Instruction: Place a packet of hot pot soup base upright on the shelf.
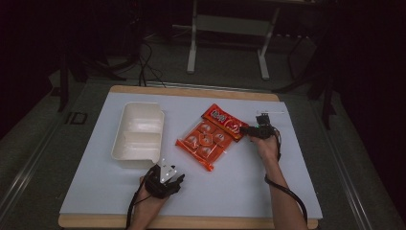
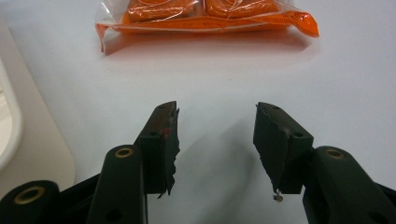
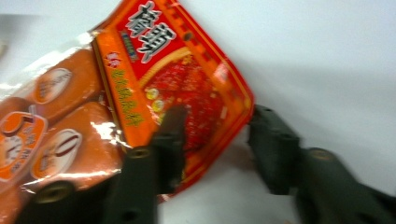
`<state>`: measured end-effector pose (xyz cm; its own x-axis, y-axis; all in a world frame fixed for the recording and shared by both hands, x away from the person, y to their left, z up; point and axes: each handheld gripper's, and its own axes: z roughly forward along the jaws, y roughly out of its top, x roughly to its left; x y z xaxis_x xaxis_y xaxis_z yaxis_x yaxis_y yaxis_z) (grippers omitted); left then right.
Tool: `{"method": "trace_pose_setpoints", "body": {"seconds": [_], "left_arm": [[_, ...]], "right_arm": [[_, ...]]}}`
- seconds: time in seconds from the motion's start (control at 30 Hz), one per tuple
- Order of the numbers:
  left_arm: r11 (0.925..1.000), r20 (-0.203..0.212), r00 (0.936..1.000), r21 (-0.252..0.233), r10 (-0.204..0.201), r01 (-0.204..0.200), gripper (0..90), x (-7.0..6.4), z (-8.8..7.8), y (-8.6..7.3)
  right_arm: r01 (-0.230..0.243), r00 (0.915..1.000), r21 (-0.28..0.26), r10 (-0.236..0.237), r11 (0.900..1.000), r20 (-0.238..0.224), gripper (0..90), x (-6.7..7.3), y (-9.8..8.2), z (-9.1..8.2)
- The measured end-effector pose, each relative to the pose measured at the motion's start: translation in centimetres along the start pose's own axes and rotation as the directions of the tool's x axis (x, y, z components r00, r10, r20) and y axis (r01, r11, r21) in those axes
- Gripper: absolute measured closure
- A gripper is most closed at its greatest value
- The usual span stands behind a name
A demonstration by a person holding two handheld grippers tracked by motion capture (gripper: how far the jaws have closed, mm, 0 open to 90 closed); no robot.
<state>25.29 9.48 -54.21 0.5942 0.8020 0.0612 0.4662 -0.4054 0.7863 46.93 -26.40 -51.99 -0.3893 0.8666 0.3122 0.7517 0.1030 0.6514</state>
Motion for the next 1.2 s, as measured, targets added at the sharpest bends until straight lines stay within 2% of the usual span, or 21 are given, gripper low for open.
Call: {"method": "trace_pose_setpoints", "body": {"seconds": [0.13, 0.23, 0.43, 0.5, 0.7, 0.8, 0.9, 1.0, 1.13, 1.2], "left_arm": [[1.0, 0.0, 1.0, -0.001, 0.002, -0.002, 50.2, 0.0, 0.0, 0.0], [1.0, 0.0, 1.0, 0.0, 0.004, -0.004, 50.3, 0.0, 0.0, 0.0], [1.0, -0.002, 1.0, 0.002, 0.004, -0.004, 50.3, 0.0, 0.0, 0.0], [1.0, -0.004, 1.0, 0.002, 0.005, -0.005, 50.3, -0.1, 0.0, 0.0], [1.0, -0.004, 1.0, 0.001, 0.005, -0.005, 50.3, -0.1, 0.0, 0.0], [1.0, -0.005, 1.0, -0.001, 0.004, -0.004, 50.3, -0.1, 0.0, 0.0], [1.0, -0.007, 1.0, -0.002, 0.005, -0.005, 50.4, -0.1, 0.0, 0.0], [1.0, -0.007, 1.0, 0.001, 0.007, -0.007, 50.4, -0.1, 0.0, 0.0], [1.0, -0.007, 1.0, 0.001, 0.005, -0.005, 50.3, -0.1, 0.0, 0.0], [1.0, -0.007, 1.0, 0.004, 0.006, -0.006, 50.4, -0.1, 0.0, 0.0]], "right_arm": [[0.042, 0.9991, 0.003, -0.042, 0.999, 0.01, 86.5, 0.6, 0.0, 0.0], [0.042, 0.9991, 0.013, -0.042, 0.999, 0.011, 90.0, 0.8, -0.2, -0.4], [0.051, 0.9985, 0.011, -0.052, 0.999, 0.017, 90.0, 1.7, -1.1, -1.7], [0.077, 0.9967, 0.016, -0.077, 0.997, 0.023, 90.0, 2.2, -1.8, -2.4], [0.107, 0.994, 0.046, -0.108, 0.993, 0.019, 90.0, 3.1, -3.5, -3.9], [0.112, 0.9936, 0.055, -0.113, 0.992, 0.001, 90.0, 3.4, -4.3, -4.6], [0.131, 0.991, 0.066, -0.128, 0.989, -0.038, 90.0, 3.8, -5.1, -5.3], [0.123, 0.9913, 0.055, -0.121, 0.991, -0.053, 90.0, 4.1, -5.1, -5.8], [0.139, 0.9894, 0.055, -0.137, 0.989, -0.05, 71.1, 4.0, -4.1, -5.6], [0.157, 0.9854, 0.042, -0.154, 0.987, -0.073, 64.8, 4.0, -3.4, -5.4]]}}
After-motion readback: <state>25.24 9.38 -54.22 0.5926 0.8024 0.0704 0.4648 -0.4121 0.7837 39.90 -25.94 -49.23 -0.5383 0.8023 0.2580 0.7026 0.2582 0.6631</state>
